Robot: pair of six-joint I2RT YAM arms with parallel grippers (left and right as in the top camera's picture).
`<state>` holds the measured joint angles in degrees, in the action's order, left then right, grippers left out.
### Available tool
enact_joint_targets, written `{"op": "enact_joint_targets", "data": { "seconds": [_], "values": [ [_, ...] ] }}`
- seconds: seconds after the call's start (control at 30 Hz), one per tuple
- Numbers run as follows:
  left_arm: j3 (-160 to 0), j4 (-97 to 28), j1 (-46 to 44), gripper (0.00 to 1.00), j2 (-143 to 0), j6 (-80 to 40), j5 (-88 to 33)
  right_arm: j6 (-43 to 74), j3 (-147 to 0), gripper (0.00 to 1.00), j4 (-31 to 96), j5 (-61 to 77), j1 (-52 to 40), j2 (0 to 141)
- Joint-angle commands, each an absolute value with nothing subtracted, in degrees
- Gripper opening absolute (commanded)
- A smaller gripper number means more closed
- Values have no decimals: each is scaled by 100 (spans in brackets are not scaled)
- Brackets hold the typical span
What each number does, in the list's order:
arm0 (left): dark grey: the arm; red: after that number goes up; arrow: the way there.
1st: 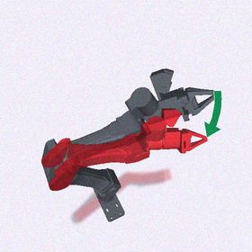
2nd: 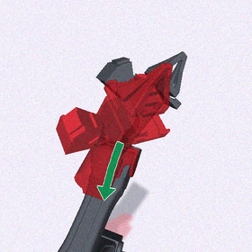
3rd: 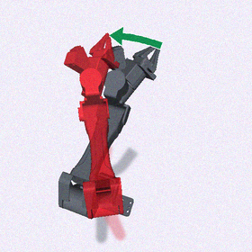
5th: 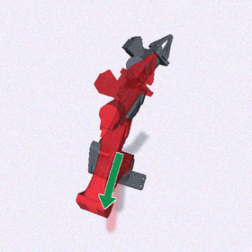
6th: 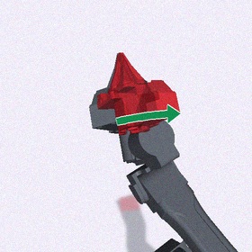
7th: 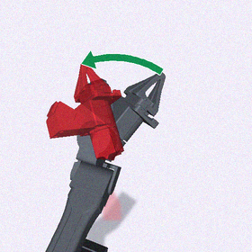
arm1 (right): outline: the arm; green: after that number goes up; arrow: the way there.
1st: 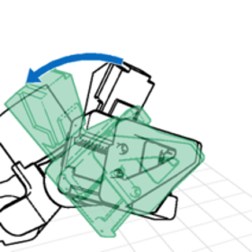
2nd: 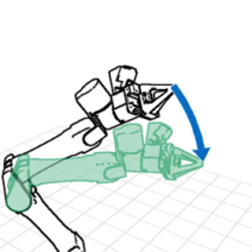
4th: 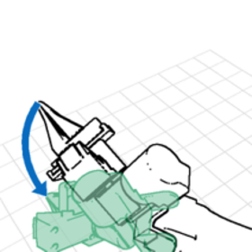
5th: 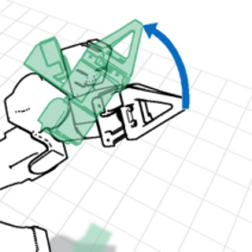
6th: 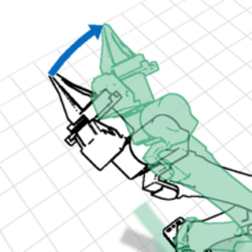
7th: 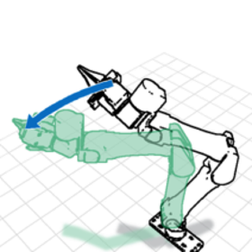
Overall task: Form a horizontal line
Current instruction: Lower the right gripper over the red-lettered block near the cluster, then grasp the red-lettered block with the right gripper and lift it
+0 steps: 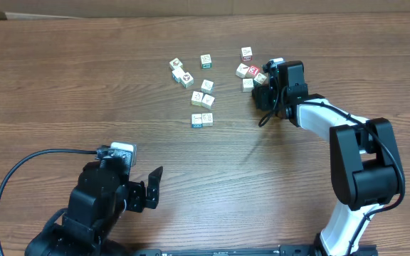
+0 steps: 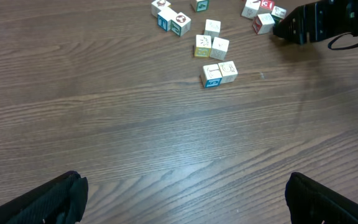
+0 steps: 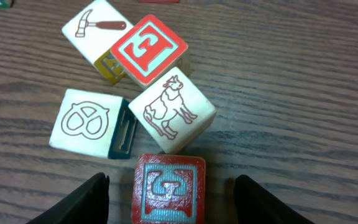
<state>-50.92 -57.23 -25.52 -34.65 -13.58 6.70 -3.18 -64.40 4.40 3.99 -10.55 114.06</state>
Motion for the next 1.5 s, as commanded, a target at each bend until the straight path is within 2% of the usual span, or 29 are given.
{"op": "enact_joint_targets", "data": {
  "seconds": [0.0, 0.7, 1.47],
  "values": [
    [-5068, -5717, -2589, 100, -3424, -1437, 746, -281, -6576, 60, 370, 303, -1076, 11459],
    [-5068, -5717, -2589, 99, -3424, -1437, 746, -150, -6576, 46, 327, 307, -1094, 11493],
    [-5068, -5717, -2589, 100, -3424, -1437, 746, -132, -6576, 44, 266, 196, -1199, 11609]
  ]
}}
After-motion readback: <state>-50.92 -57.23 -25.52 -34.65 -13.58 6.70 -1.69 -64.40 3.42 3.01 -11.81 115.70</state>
